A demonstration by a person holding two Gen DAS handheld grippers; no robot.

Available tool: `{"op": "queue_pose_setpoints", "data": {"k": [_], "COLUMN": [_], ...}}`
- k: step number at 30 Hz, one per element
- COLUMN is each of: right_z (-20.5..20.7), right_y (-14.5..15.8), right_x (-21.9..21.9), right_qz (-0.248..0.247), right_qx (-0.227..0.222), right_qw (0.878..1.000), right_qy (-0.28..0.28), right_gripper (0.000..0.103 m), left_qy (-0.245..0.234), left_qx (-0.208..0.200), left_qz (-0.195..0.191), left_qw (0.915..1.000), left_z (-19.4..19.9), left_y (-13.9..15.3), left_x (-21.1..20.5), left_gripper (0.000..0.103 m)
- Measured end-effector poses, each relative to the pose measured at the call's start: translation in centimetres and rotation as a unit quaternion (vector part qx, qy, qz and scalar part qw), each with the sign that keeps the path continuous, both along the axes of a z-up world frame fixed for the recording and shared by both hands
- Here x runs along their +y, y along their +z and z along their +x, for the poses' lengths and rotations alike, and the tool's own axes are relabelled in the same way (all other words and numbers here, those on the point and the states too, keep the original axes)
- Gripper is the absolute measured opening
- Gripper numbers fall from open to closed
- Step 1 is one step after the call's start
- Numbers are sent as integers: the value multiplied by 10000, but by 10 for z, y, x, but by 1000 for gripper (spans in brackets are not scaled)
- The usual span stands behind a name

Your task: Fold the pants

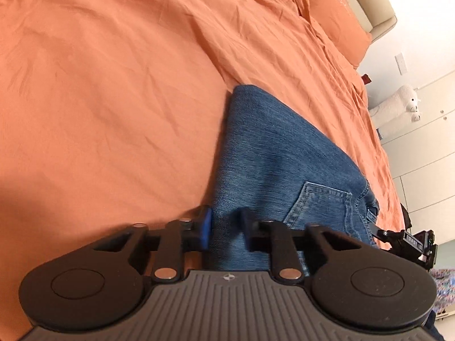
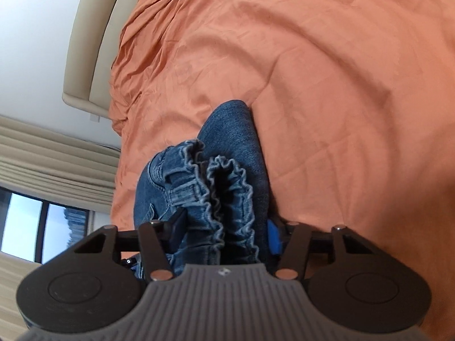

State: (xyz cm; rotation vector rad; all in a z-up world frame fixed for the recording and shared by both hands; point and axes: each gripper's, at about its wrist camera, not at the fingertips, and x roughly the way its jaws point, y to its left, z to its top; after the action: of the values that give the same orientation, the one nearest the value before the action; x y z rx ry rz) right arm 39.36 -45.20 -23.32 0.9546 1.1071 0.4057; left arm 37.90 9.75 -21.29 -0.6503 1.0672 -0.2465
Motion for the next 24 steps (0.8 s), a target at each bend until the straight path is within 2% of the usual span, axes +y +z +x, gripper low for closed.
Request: {"op": "queue_pose_setpoints", "data": {"k": [4, 7, 10, 15, 20, 24], "right_z": [2, 2, 2, -6, -18, -30], "right_y": [10, 28, 48, 83, 130, 165], "right_x": [7, 20, 29, 40, 57, 72], "right_qz": [-339, -794, -1090, -1200, -1412, -1473], "right_qx": [39, -61, -215, -446, -736, -932], "right_qw": [9994, 9968, 9936, 9916, 9865, 9837], "right_qy": [14, 109, 218, 207, 375, 453], "right_gripper": [43, 37, 32, 28, 27, 27], "left_qy": [76, 62, 12, 62, -5, 115], "left_qx": [-120, -261, -384, -523, -778, -1014], "left_qz": [398, 862, 1099, 878, 925, 854], "left_qw": [9991, 9959, 9932, 9947, 9927, 9911], "left_z": [-2, -7, -9, -17, -35, -52], "left_y": [11, 26, 38, 59, 88, 115], "left_x": [-16, -28, -35, -32, -30, -16], "left_gripper": [8, 7, 6, 6, 5, 5]}}
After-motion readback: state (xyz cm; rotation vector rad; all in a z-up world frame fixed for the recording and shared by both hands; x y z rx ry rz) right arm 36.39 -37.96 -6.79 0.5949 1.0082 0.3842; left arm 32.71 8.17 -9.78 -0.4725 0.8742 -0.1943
